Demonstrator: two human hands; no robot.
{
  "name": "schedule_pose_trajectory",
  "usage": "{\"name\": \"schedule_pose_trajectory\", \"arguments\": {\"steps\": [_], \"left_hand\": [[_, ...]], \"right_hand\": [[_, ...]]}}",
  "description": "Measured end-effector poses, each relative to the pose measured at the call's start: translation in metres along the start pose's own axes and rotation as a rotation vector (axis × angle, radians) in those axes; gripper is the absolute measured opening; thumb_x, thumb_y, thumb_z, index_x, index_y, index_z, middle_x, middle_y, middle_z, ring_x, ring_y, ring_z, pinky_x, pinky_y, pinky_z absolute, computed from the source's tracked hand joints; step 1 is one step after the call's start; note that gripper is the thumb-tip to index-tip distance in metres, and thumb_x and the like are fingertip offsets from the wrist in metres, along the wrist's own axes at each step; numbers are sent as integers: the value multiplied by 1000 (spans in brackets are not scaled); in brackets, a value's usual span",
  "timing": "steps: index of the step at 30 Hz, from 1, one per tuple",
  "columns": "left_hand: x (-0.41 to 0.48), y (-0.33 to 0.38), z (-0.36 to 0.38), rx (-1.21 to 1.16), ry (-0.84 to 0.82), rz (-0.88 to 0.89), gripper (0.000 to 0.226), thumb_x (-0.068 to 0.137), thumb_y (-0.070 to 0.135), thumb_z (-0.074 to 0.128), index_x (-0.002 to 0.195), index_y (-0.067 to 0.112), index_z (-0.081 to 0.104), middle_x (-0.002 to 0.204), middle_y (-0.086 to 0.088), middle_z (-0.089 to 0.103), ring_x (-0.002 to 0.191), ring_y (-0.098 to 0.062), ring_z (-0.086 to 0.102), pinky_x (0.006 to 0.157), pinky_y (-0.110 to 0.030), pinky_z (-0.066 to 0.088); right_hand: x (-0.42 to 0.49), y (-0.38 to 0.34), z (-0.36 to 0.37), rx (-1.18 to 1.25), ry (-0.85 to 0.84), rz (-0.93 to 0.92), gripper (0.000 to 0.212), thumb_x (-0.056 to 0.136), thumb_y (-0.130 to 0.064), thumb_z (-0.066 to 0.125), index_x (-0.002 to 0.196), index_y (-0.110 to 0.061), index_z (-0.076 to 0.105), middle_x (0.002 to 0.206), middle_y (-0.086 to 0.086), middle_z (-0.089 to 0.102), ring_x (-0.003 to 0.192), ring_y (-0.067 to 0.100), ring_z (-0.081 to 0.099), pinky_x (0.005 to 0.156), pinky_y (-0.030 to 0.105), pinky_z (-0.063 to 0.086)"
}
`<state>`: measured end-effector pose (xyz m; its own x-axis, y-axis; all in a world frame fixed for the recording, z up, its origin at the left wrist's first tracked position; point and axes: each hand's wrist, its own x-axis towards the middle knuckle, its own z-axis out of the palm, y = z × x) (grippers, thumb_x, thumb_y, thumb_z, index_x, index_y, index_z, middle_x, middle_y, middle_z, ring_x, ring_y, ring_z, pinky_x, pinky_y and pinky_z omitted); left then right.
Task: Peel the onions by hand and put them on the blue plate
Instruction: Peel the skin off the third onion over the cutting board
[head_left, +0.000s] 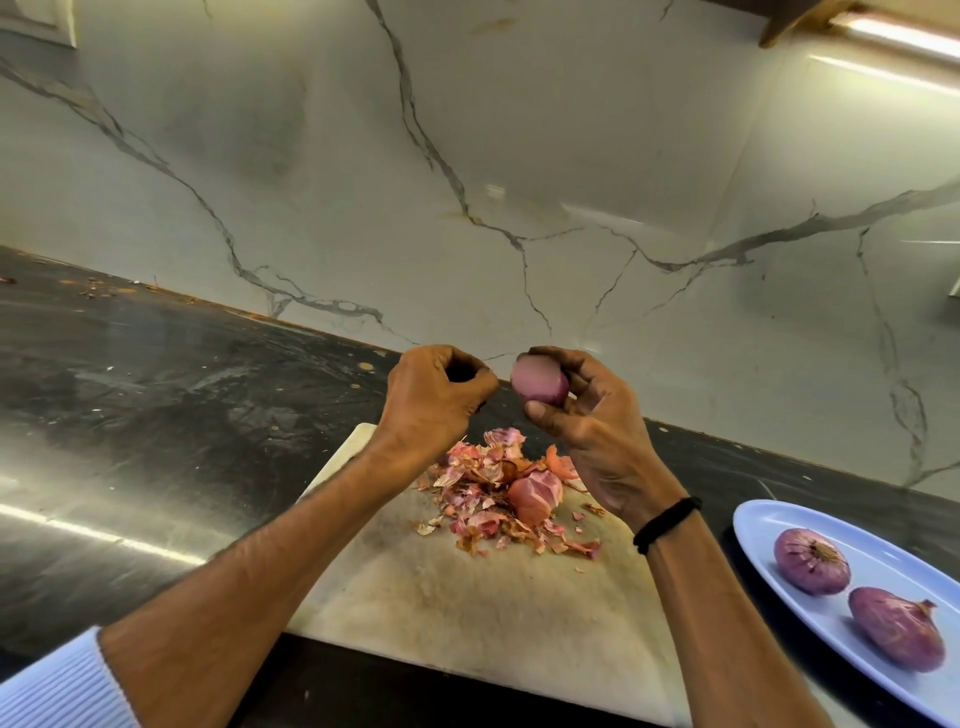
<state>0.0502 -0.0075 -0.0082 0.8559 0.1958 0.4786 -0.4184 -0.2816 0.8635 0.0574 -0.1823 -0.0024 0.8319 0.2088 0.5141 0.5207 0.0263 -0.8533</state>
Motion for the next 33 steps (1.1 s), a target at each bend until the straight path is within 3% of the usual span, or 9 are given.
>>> {"name": "schedule_pose_trajectory", "arguments": {"steps": [6,11,15,18,23,30,33], "left_hand": [[0,-1,-3,75,-19,-7,17,95,18,67,110,18,74,92,4,74,79,-8,69,77,-18,56],[-1,12,-3,-427,-141,-204,6,88,18,72,90,17,77,85,-1,77,80,-15,74,70,-23,60],[-2,13,-3,-504,-181,-198,11,84,17,73,93,13,77,86,-2,78,80,-15,75,66,-21,58],[-2,10,-4,-440,-155,-143,14,83,16,75,96,12,78,88,-3,78,82,-18,75,71,-25,60],[-1,6,-2,-194,-80,-14,17,84,13,78,101,11,79,86,-1,78,77,-14,75,78,-33,62],[-5,5,0,3,-41,98,22,81,21,81,101,13,79,89,3,78,73,0,72,69,-18,59],[-7,5,1,45,-39,132,22,80,23,82,100,14,80,90,4,78,74,0,72,69,-19,60]], "right_hand": [[1,1,-2,98,0,46,55,77,22,66,127,-3,59,128,13,61,111,20,65,83,25,55],[4,7,-5,55,-3,2,60,74,20,71,127,-4,60,133,13,61,122,30,60,97,40,54],[4,5,-6,89,-30,19,61,74,16,72,129,-4,57,133,15,59,123,30,60,95,33,54],[3,3,-3,95,-32,45,60,69,3,77,125,-7,59,130,16,60,119,27,62,96,35,54],[3,5,-1,-24,14,-4,51,71,12,77,116,-11,65,122,8,65,113,21,65,94,37,56],[3,4,-4,-70,-8,-36,51,71,16,76,114,-8,68,123,9,67,113,23,66,90,33,57],[2,4,-3,-68,-8,-30,50,70,16,76,113,-9,69,121,7,68,112,22,67,90,35,58]]}}
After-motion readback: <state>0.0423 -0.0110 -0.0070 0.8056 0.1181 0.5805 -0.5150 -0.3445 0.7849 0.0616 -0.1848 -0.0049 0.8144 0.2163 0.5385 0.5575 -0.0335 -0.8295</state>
